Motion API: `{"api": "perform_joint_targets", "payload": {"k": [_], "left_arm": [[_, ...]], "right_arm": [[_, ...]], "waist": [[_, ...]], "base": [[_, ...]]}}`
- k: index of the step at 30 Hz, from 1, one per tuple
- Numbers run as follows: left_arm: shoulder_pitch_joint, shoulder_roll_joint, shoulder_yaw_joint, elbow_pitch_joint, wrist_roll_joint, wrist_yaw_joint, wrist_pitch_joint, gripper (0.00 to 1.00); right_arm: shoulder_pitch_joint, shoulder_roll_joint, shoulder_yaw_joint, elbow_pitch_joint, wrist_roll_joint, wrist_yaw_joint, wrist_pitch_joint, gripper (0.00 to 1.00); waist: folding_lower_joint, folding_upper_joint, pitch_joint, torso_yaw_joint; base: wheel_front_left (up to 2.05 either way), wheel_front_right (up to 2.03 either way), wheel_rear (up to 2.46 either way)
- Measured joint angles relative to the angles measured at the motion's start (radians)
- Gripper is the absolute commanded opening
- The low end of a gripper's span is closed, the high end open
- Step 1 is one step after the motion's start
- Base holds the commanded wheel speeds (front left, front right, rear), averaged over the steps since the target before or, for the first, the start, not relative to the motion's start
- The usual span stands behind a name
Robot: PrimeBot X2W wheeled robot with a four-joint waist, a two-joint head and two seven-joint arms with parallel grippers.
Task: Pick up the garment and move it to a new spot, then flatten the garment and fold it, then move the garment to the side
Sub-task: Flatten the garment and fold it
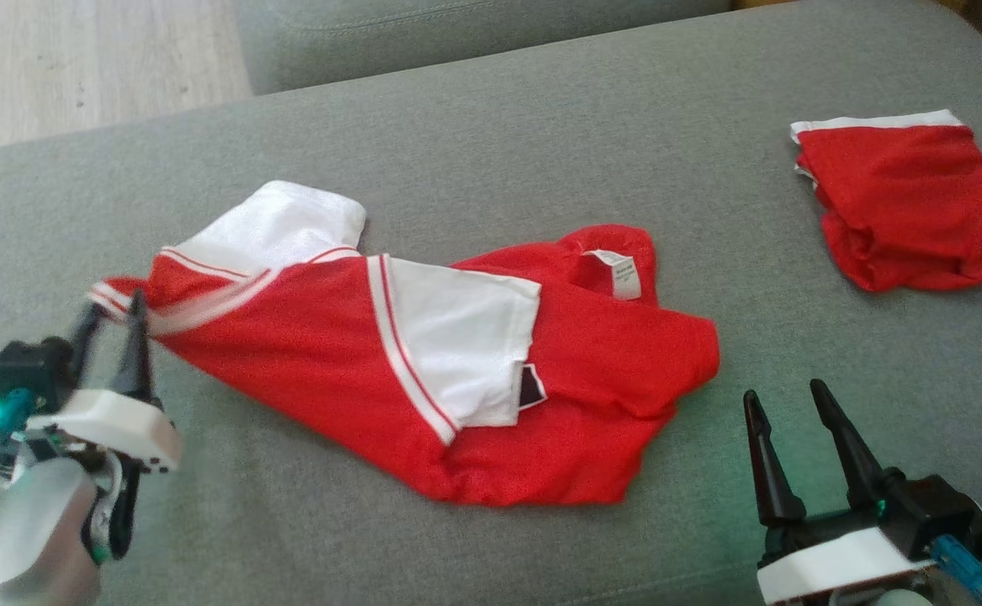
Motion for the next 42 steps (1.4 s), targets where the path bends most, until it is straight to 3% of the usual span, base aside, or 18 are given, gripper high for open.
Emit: {"api": "perform_joint_targets", "payload": {"k": [5,9,12,16,19,27,34,35,36,37,38,39,42], "left_arm": [[-0.025,0.041,0.001,-0.091,0.118,0.011,0.000,1.00],[-0.103,0.044,-0.060,-0.151,0.189,-0.026,0.012,1.00],[-0.210,0.029,-0.143,-0.199,0.256,-0.097,0.077,1.00],[-0.327,-0.020,-0.252,-0.212,0.295,-0.230,0.177,1.00],[-0.374,-0.060,-0.329,-0.195,0.298,-0.271,0.239,1.00],[-0.452,-0.077,-0.543,-0.120,0.190,-0.287,0.311,1.00],[-0.493,-0.045,-0.637,-0.092,0.113,-0.287,0.319,1.00],[-0.493,-0.043,-0.643,-0.092,0.110,-0.287,0.320,0.92],[-0.493,-0.044,-0.647,-0.093,0.110,-0.287,0.320,0.51],[-0.493,-0.044,-0.649,-0.094,0.111,-0.287,0.320,0.36],[-0.493,-0.043,-0.652,-0.097,0.111,-0.287,0.319,0.12],[-0.493,-0.042,-0.653,-0.103,0.111,-0.287,0.318,0.00],[-0.498,-0.038,-0.660,-0.128,0.125,-0.287,0.290,0.00]], "right_arm": [[0.000,0.000,0.003,0.001,0.000,0.000,0.000,1.00],[-0.003,-0.001,0.015,0.001,0.000,0.000,0.000,1.00],[-0.013,-0.002,0.023,0.004,0.000,0.000,0.000,1.00],[-0.047,-0.004,0.028,0.003,0.000,0.000,0.000,1.00],[-0.061,-0.004,0.029,0.003,0.002,0.000,0.000,1.00],[-0.094,0.005,0.049,0.005,0.012,0.000,0.000,1.00],[-0.123,0.020,0.047,0.005,0.019,0.000,0.000,1.00],[-0.123,0.022,0.047,0.005,0.019,0.000,0.000,1.00],[-0.123,0.022,0.046,0.005,0.019,0.000,0.000,1.00],[-0.123,0.022,0.046,0.005,0.019,0.000,0.000,1.00],[-0.123,0.023,0.044,0.005,0.019,0.000,0.000,1.00],[-0.123,0.023,0.041,0.005,0.019,0.000,0.000,1.00],[-0.123,0.023,0.035,0.005,0.019,0.000,0.000,1.00]], "waist": [[-0.0001,0.0000,0.004,0.012],[-0.0001,0.0000,0.008,0.008],[-0.0001,0.0000,0.020,-0.003],[0.0000,0.0000,0.041,-0.028],[-0.0001,0.0000,0.060,-0.052],[0.0000,0.0000,0.134,-0.133],[0.0000,0.0000,0.181,-0.184],[0.0000,0.0000,0.185,-0.187],[0.0000,0.0000,0.189,-0.189],[0.0001,0.0000,0.191,-0.189],[0.0000,0.0000,0.191,-0.188],[-0.0001,0.0000,0.191,-0.186],[-0.0001,0.0000,0.186,-0.172]], "base": [[0.00,0.00,0.00],[0.00,0.00,0.00],[0.00,0.00,0.00],[0.00,0.00,0.00],[0.00,0.00,0.00],[0.00,0.00,0.00],[0.00,0.00,0.00],[0.00,0.00,0.00],[0.00,0.00,0.00],[0.00,0.00,0.00],[0.00,0.00,0.00],[0.00,0.00,0.00],[0.00,0.00,0.00]]}}
